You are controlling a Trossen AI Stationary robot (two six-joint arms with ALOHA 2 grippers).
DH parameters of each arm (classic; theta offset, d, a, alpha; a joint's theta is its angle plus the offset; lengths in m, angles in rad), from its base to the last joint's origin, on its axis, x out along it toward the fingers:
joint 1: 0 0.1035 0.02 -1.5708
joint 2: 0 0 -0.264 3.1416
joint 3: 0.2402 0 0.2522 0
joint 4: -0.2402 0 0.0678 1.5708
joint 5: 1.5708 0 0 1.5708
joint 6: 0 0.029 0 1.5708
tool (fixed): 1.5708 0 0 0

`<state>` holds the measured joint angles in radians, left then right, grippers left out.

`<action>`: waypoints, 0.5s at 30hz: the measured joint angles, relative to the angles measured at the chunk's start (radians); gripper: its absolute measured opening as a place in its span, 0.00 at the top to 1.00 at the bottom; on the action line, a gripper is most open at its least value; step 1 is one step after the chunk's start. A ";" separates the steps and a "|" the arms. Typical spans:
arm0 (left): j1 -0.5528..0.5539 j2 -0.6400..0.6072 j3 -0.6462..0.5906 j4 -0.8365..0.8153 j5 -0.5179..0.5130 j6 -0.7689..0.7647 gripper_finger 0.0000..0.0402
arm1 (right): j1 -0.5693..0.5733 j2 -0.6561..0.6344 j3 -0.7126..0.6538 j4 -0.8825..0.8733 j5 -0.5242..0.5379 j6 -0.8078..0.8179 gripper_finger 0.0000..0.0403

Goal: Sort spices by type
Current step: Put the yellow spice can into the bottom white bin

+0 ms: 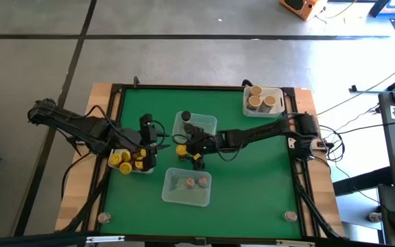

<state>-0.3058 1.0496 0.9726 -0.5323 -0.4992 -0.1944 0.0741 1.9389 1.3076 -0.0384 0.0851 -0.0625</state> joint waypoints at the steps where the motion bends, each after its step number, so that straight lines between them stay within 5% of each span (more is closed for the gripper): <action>1: 0.000 0.000 0.000 -0.007 0.009 -0.012 0.58 | 0.006 -0.023 0.000 -0.035 -0.001 -0.009 0.26; 9: 0.014 0.060 0.000 0.022 0.079 -0.015 0.58 | 0.058 -0.241 0.000 -0.422 0.055 0.030 0.26; 15: 0.013 0.154 -0.001 0.106 0.119 0.034 0.58 | 0.105 -0.344 -0.119 -0.453 0.142 0.081 0.26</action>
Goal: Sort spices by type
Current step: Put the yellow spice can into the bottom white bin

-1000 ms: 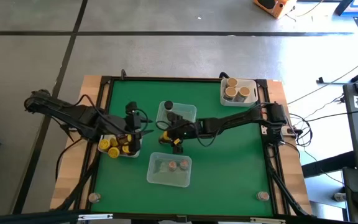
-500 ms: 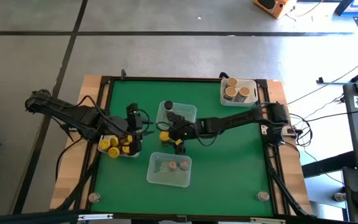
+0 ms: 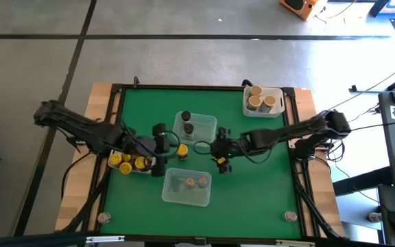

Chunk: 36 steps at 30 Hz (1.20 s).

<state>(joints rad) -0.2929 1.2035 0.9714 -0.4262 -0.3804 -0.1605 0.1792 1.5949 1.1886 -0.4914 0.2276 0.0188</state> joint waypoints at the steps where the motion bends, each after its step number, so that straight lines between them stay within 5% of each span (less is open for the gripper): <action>1: 0.002 0.012 0.000 0.028 0.003 0.006 0.58 | 0.001 -0.012 -0.027 0.005 0.009 0.009 0.26; 14: 0.098 0.126 0.013 0.042 0.059 -0.036 0.29 | -0.002 -0.068 -0.310 0.199 0.077 0.053 0.26; 36: 0.112 0.348 -0.020 0.001 0.038 -0.134 0.28 | -0.003 -0.067 -0.359 0.290 0.022 0.001 0.26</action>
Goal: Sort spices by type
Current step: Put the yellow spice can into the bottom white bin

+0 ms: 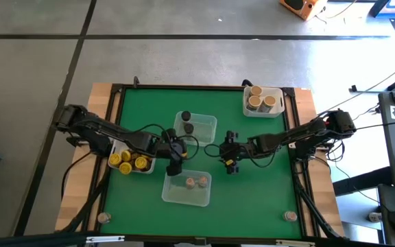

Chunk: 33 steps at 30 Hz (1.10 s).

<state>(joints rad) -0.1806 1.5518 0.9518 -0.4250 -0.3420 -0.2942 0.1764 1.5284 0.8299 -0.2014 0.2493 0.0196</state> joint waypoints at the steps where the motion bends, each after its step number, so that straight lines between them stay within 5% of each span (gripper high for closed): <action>1: 0.000 0.001 0.000 0.002 -0.001 0.005 0.28 | 0.000 0.000 0.000 0.010 0.001 0.000 0.26; 17: -0.007 -0.001 0.018 -0.003 0.000 -0.004 0.45 | 0.000 0.000 0.000 0.044 -0.001 -0.020 0.26; 23: -0.038 -0.081 0.128 -0.228 -0.015 -0.062 0.45 | 0.000 0.000 0.000 0.045 0.001 -0.021 0.26; 33: -0.094 -0.269 0.311 -0.706 -0.184 -0.291 0.45 | 0.000 0.001 0.000 0.059 0.001 -0.022 0.26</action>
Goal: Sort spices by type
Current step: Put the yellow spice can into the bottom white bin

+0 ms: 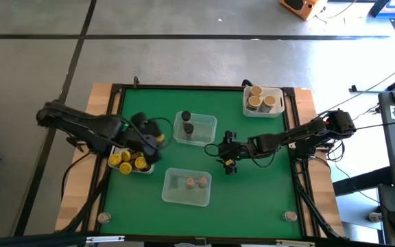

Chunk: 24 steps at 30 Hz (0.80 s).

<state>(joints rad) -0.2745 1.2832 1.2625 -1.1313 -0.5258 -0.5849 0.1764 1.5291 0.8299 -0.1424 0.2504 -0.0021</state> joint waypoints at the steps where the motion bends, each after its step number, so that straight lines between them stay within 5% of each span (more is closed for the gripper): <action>1: 0.000 -0.015 0.007 -0.049 -0.004 -0.036 0.45 | 0.000 0.000 0.000 0.006 0.000 0.000 0.26; 8: -0.003 -0.066 0.011 -0.442 0.001 -0.352 0.45 | 0.000 0.000 0.000 0.014 0.000 0.000 0.26; 13: -0.016 -0.085 -0.028 -0.370 0.108 -0.391 0.45 | 0.000 0.000 0.000 0.015 0.000 0.000 0.26; 24: -0.019 -0.099 -0.200 -0.443 0.168 -0.489 0.45 | 0.000 0.000 0.000 0.014 -0.026 0.000 0.26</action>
<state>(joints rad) -0.2939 1.1838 1.0624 -1.5745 -0.3579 -1.0739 0.1765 1.5295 0.8299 -0.1284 0.2241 -0.0021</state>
